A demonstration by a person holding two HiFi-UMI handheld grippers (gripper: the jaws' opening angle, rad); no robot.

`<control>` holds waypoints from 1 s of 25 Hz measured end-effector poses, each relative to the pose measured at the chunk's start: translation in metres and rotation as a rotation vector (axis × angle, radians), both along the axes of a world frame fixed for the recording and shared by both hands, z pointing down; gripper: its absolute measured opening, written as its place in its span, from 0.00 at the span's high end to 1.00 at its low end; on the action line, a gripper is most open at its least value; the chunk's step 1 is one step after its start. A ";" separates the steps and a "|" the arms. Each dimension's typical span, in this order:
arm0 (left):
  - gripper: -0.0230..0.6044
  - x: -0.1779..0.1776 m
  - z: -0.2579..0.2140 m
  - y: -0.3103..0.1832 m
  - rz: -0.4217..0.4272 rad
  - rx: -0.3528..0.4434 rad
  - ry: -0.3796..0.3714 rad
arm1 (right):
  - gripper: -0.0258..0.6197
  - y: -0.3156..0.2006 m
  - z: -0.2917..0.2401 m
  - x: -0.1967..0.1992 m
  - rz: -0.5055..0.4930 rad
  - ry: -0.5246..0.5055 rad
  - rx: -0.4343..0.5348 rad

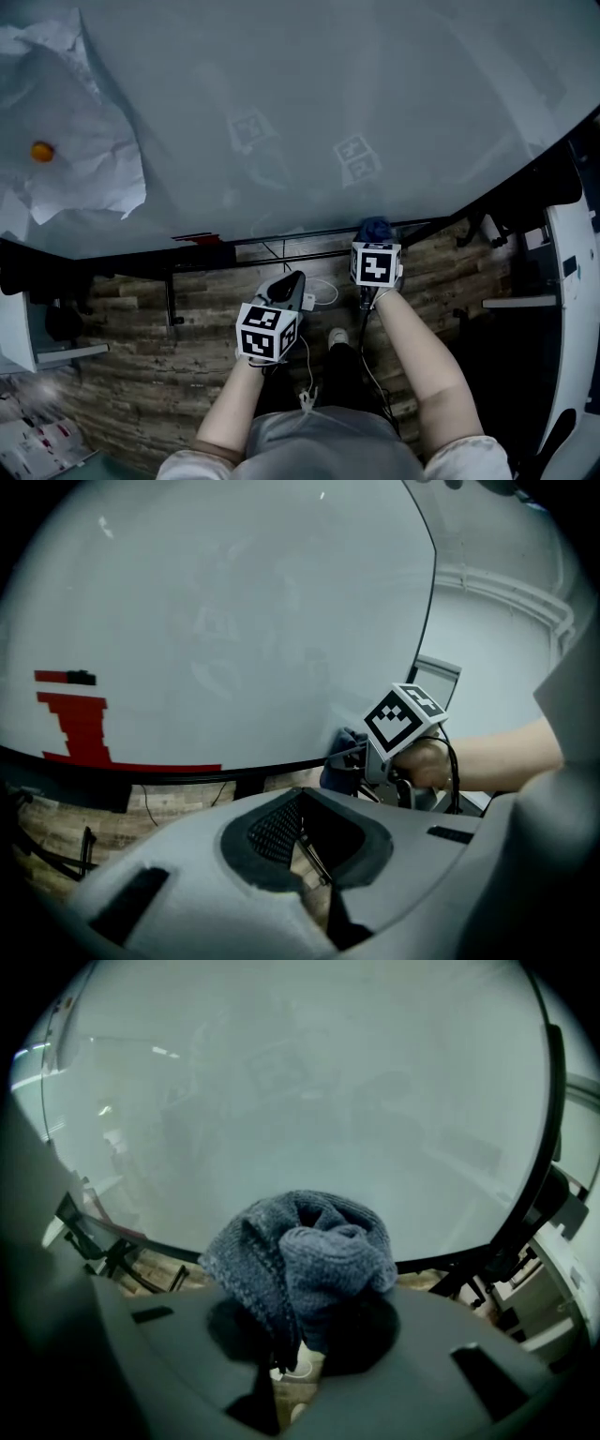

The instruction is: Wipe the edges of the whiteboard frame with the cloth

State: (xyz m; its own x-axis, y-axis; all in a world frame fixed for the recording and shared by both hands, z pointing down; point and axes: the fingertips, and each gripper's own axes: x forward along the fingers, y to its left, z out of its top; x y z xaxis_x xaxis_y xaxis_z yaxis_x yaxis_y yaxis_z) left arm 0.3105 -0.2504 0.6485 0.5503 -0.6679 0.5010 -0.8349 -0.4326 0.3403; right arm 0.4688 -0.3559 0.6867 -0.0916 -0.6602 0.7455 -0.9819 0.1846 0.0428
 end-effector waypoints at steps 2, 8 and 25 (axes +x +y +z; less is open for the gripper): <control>0.93 -0.021 -0.001 0.004 -0.029 -0.003 0.002 | 0.84 0.005 0.000 -0.029 -0.039 -0.009 -0.008; 0.93 -0.090 -0.002 0.018 -0.114 -0.014 0.014 | 0.84 0.016 0.002 -0.103 -0.099 -0.027 -0.021; 0.93 -0.267 -0.029 0.045 -0.218 0.068 -0.024 | 0.84 0.038 -0.017 -0.289 -0.146 -0.005 0.011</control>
State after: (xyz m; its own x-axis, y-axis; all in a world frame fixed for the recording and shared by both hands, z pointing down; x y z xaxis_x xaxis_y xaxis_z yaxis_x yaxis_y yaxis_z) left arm 0.0431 -0.2055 0.6193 0.3776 -0.8023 0.4622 -0.9187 -0.2624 0.2950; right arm 0.1798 -0.3183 0.6702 -0.1912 -0.6477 0.7375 -0.9448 0.3252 0.0407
